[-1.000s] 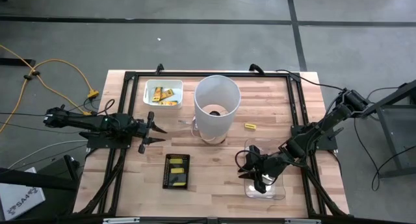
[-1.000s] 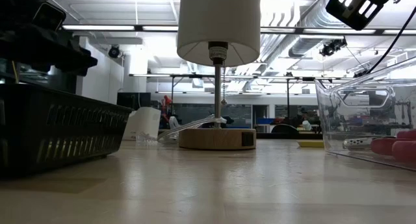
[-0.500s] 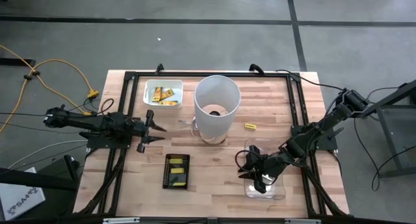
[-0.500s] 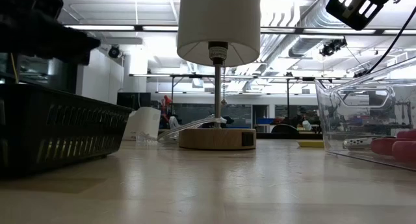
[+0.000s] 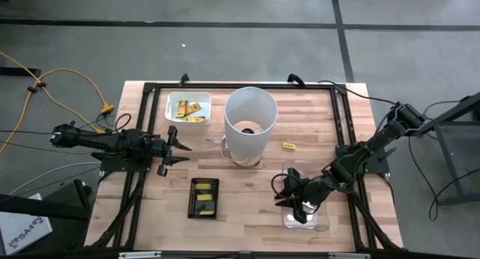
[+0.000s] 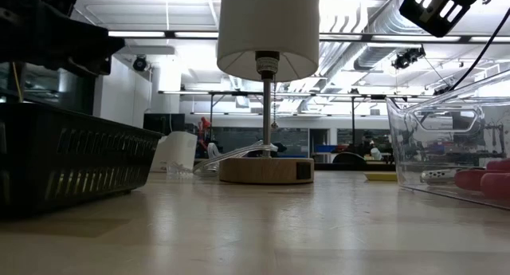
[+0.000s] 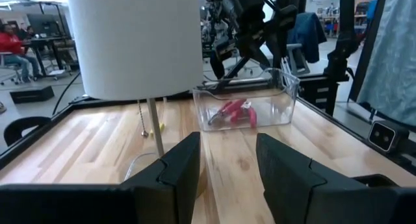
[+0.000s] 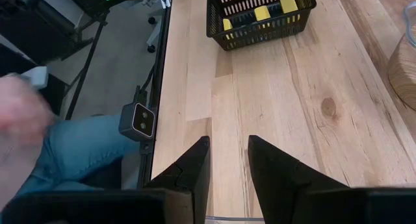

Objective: Pick & Place School Supplies
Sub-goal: Put the yellow eraser into the black bin

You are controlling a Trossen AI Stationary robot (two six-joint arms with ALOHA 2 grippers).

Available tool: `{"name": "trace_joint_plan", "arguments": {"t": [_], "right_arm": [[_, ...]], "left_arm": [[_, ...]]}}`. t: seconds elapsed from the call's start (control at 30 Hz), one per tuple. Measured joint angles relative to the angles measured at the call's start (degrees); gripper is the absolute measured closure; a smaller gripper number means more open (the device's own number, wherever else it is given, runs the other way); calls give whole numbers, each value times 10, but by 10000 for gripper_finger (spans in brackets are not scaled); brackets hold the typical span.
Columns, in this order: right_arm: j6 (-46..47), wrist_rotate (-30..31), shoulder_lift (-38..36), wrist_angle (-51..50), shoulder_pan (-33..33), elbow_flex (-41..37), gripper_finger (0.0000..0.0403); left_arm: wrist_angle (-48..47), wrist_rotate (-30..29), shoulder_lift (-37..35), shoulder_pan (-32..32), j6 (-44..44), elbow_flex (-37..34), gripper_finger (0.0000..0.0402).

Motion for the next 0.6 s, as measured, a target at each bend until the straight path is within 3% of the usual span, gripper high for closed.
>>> {"name": "trace_joint_plan", "arguments": {"t": [0.6], "right_arm": [[-15, 0, 0, 0, 0, 0, 306]], "left_arm": [[2, 0, 0, 0, 0, 0, 258]]}}
